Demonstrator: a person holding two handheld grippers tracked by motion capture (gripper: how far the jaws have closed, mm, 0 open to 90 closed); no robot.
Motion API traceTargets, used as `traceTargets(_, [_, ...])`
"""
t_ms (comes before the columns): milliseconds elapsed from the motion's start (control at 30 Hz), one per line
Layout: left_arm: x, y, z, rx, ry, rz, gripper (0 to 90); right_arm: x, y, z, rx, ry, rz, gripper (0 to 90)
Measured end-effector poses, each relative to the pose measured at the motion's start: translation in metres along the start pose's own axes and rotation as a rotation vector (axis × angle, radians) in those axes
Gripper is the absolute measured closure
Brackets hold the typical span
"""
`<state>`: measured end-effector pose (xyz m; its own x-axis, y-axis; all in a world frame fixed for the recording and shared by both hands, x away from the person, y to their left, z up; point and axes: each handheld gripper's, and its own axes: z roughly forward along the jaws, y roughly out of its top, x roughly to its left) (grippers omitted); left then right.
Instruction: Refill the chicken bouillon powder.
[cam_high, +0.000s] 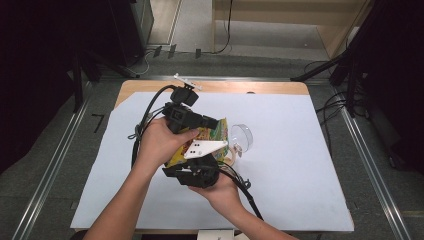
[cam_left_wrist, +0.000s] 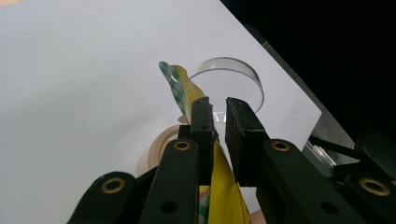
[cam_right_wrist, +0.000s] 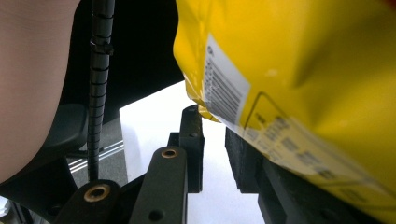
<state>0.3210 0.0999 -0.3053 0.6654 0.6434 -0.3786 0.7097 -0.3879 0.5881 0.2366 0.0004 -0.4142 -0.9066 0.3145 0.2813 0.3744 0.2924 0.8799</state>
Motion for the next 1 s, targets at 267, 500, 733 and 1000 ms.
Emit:
traceTargets(267, [-0.0002,0.0000,-0.0002,-0.001,-0.001,0.001,82.1,0.0003,0.0003,-0.0001,0.000,-0.002,-0.001,78.2])
traceTargets(500, [-0.0002,-0.0004,0.0007,0.003,0.002,0.004,82.0,0.0003,-0.0003,0.0001,0.000,-0.001,-0.001,78.2])
traceTargets(733, [0.0016,-0.0021,0.0028,0.014,-0.006,0.000,82.1,0.0003,-0.0024,0.0010,0.008,-0.013,-0.012,78.1])
traceTargets(1000, [0.0052,-0.0060,0.0005,0.024,-0.040,-0.015,81.8,0.0025,-0.0070,0.0043,0.006,-0.020,-0.042,73.4])
